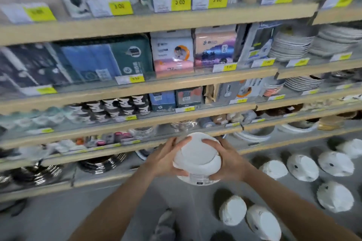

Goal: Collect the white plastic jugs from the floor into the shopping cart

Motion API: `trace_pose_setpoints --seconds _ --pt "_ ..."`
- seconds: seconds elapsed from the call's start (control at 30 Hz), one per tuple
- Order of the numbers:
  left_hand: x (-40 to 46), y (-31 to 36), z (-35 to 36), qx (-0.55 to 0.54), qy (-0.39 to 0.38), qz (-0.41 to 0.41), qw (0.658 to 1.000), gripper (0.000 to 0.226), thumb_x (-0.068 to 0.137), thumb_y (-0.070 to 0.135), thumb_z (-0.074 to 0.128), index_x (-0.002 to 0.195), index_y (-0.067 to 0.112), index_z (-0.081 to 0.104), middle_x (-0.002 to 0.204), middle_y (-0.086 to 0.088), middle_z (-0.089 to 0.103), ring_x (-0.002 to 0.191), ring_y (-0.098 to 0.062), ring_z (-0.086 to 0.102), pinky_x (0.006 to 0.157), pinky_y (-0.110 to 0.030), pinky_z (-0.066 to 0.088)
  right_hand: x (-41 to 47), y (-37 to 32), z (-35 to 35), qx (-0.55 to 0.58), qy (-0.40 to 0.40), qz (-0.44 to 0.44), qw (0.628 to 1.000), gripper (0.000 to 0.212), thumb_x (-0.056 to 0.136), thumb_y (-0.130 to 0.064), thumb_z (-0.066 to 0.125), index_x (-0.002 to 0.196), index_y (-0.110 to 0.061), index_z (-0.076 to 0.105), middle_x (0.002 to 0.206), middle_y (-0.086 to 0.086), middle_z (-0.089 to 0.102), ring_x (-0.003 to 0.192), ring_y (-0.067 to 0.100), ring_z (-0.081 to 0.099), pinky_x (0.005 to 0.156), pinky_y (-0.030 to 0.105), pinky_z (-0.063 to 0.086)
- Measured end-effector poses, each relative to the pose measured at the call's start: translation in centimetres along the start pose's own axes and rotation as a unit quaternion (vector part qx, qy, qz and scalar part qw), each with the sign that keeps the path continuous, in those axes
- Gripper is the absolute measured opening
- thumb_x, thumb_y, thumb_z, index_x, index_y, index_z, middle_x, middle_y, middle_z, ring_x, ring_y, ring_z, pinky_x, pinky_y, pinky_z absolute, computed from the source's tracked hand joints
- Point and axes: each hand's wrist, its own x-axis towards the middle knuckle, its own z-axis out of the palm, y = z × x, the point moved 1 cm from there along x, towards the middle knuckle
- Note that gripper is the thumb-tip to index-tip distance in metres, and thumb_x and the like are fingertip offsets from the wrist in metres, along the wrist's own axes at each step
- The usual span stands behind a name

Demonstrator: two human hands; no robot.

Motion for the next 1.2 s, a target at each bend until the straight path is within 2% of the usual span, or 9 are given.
trace_pose_setpoints --seconds 0.1,0.23,0.33,0.5,0.63,0.73,0.93,1.07,1.2 --pt "-4.2 -1.0 -1.2 -0.012 0.038 -0.057 0.998 0.11 0.061 0.068 0.071 0.142 0.054 -0.003 0.144 0.001 0.023 0.125 -0.029 0.043 0.104 -0.042 0.04 1.8 -2.8 1.0 0.007 -0.042 -0.037 0.998 0.108 0.049 -0.027 0.089 0.129 -0.052 0.021 0.129 -0.01 0.024 0.118 0.011 0.031 0.096 0.01 0.027" --pt "-10.8 -3.6 -2.5 -0.017 0.075 -0.139 0.987 0.113 0.062 0.065 0.074 0.146 0.049 0.001 0.147 -0.003 0.021 0.123 -0.032 0.044 0.103 -0.042 0.039 4.1 -8.5 3.4 -0.016 -0.088 -0.101 0.991 0.108 0.05 -0.032 0.086 0.13 -0.057 0.018 0.129 -0.014 0.02 0.119 0.013 0.032 0.099 0.021 0.034" --pt "-16.5 -5.5 -4.1 -0.004 0.104 -0.18 0.978 0.11 0.065 0.062 0.074 0.149 0.041 0.005 0.142 -0.004 0.028 0.119 -0.031 0.048 0.094 -0.039 0.044 5.8 -13.9 5.9 -0.027 -0.123 -0.139 0.982 0.107 0.053 -0.032 0.086 0.134 -0.053 0.021 0.133 -0.011 0.02 0.119 0.011 0.031 0.097 0.023 0.035" --pt "-27.4 -11.2 -5.0 -0.041 0.162 -0.228 0.959 0.108 0.061 0.071 0.069 0.139 0.059 -0.004 0.135 -0.002 0.036 0.117 -0.03 0.049 0.093 -0.042 0.048 8.0 -23.7 12.3 -0.03 -0.173 -0.211 0.962 0.103 0.054 -0.032 0.086 0.127 -0.06 0.019 0.133 -0.017 0.019 0.116 0.007 0.033 0.09 0.018 0.033" --pt "-36.8 -15.6 -6.1 -0.054 0.202 -0.243 0.947 0.102 0.065 0.07 0.069 0.14 0.056 0.001 0.141 -0.001 0.035 0.124 -0.025 0.043 0.098 -0.035 0.044 8.7 -32.3 18.4 -0.022 -0.193 -0.254 0.947 0.102 0.056 -0.031 0.087 0.129 -0.058 0.021 0.132 -0.018 0.019 0.12 0.0 0.022 0.095 0.016 0.025" --pt "-44.2 -18.7 -7.2 -0.051 0.23 -0.243 0.941 0.096 0.068 0.072 0.064 0.142 0.054 0.006 0.145 0.001 0.033 0.128 -0.024 0.038 0.099 -0.038 0.043 9.1 -38.9 23.2 -0.021 -0.219 -0.278 0.935 0.103 0.055 -0.037 0.087 0.132 -0.056 0.021 0.136 -0.014 0.025 0.126 0.005 0.025 0.099 0.02 0.026" --pt "-57.2 -23.9 -9.0 -0.023 0.262 -0.319 0.911 0.097 0.07 0.071 0.065 0.146 0.038 0.016 0.135 -0.005 0.038 0.116 -0.028 0.048 0.096 -0.034 0.043 10.4 -51.2 32.2 -0.033 -0.265 -0.321 0.909 0.104 0.052 -0.042 0.088 0.13 -0.059 0.022 0.144 -0.011 0.023 0.129 0.007 0.025 0.102 0.022 0.024" --pt "-63.7 -28.0 -9.3 -0.045 0.283 -0.378 0.881 0.101 0.065 0.075 0.064 0.144 0.046 0.009 0.137 -0.004 0.036 0.113 -0.029 0.052 0.098 -0.036 0.045 12.2 -58.6 37.2 -0.048 -0.297 -0.354 0.886 0.105 0.053 -0.034 0.089 0.134 -0.053 0.024 0.137 -0.01 0.026 0.12 0.002 0.03 0.097 0.015 0.024" --pt "-68.2 -32.8 -9.6 -0.053 0.296 -0.416 0.858 0.102 0.063 0.079 0.061 0.142 0.048 0.005 0.133 -0.005 0.038 0.11 -0.03 0.053 0.096 -0.037 0.046 15.3 -64.7 42.0 -0.05 -0.337 -0.385 0.858 0.104 0.054 -0.031 0.089 0.128 -0.058 0.022 0.134 -0.013 0.027 0.122 0.002 0.03 0.1 0.016 0.023"
